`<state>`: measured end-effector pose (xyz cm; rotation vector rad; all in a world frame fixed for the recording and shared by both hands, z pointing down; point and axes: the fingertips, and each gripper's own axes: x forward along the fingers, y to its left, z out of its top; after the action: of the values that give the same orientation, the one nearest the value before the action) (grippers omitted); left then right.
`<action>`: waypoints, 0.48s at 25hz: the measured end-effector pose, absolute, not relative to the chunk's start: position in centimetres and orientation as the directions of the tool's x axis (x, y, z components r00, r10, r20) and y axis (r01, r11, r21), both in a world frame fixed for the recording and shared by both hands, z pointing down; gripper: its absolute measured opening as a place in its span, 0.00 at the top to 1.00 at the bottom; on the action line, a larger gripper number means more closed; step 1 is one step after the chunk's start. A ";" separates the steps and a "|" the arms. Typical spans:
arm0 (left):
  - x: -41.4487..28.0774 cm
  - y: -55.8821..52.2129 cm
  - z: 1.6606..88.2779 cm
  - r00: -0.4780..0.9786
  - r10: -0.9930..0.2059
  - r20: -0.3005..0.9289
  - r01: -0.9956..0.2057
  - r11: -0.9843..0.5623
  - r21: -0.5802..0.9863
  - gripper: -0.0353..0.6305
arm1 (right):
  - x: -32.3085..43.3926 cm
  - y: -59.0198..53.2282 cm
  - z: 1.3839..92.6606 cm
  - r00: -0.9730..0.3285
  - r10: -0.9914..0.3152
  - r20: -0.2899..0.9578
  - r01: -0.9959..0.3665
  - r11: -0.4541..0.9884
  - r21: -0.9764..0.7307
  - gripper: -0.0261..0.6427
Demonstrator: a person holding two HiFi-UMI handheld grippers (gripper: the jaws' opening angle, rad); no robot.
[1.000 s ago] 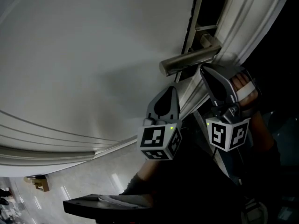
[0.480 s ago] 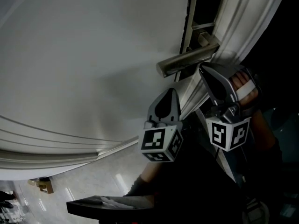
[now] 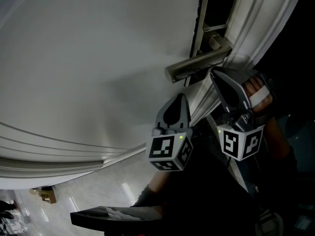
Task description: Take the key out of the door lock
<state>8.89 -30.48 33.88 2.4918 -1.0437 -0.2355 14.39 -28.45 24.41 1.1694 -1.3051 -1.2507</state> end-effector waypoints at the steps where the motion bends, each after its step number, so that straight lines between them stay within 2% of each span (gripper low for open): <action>1: 8.9 -30.5 33.8 0.702 -0.712 0.007 -0.639 -0.626 0.446 0.95 | 14.4 -28.5 24.4 -0.093 -0.996 0.017 -0.024 0.019 1.000 0.94; 12: 9.2 -30.5 34.1 0.710 -0.704 0.014 -0.635 -0.631 0.445 0.95 | 14.3 -28.3 24.4 -0.091 -0.996 0.013 -0.016 0.015 1.000 0.94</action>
<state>9.17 -30.47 34.07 2.4957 -1.0323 -0.2237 14.31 -28.34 24.38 1.1665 -1.2948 -1.2576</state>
